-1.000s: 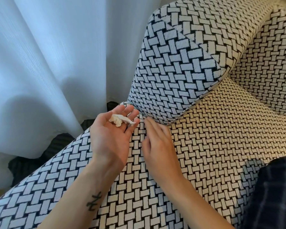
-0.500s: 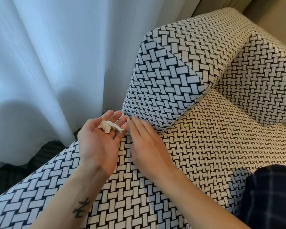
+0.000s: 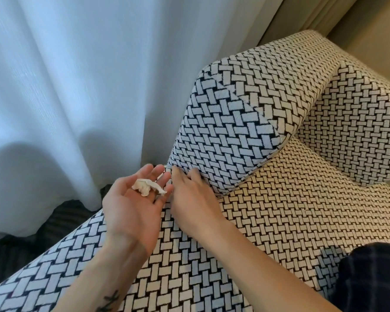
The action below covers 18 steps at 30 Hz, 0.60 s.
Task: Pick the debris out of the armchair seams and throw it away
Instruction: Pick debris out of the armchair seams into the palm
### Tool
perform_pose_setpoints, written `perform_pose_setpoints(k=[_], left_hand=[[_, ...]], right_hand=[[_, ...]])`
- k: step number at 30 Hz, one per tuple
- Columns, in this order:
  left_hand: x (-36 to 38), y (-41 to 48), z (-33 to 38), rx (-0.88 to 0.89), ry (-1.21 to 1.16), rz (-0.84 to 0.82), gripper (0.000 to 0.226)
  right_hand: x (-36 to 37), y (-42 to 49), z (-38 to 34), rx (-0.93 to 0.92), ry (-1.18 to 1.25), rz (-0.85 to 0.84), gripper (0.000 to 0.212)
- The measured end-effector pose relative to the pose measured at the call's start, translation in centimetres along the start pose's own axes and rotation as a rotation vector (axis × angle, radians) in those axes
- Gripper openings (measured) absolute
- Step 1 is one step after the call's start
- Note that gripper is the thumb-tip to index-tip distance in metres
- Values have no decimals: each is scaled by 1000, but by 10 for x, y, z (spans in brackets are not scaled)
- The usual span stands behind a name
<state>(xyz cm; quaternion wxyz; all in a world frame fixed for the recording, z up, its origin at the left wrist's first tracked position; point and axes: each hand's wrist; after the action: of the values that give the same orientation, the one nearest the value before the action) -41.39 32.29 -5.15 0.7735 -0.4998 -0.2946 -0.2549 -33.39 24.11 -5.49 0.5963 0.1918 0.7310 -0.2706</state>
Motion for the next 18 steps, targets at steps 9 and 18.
perform_pose_setpoints(k=[9, 18], left_hand=[[-1, 1, 5, -10, -20, -18, 35], [0, -1, 6, -34, -6, -45, 36]], right_hand=[[2, 20, -15, 146, -117, -113, 41], [-3, 12, -9, 59, -412, -179, 39]])
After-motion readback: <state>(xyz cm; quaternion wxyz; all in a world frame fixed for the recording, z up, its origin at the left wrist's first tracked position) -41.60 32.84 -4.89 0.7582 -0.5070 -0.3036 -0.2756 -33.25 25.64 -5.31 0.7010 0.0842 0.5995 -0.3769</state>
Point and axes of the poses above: each hand's wrist, its own y-axis towards the middle knuckle, its own x-axis out of the palm, z = x × y, and after that the axes turned 6 degrees about -x, right-handed
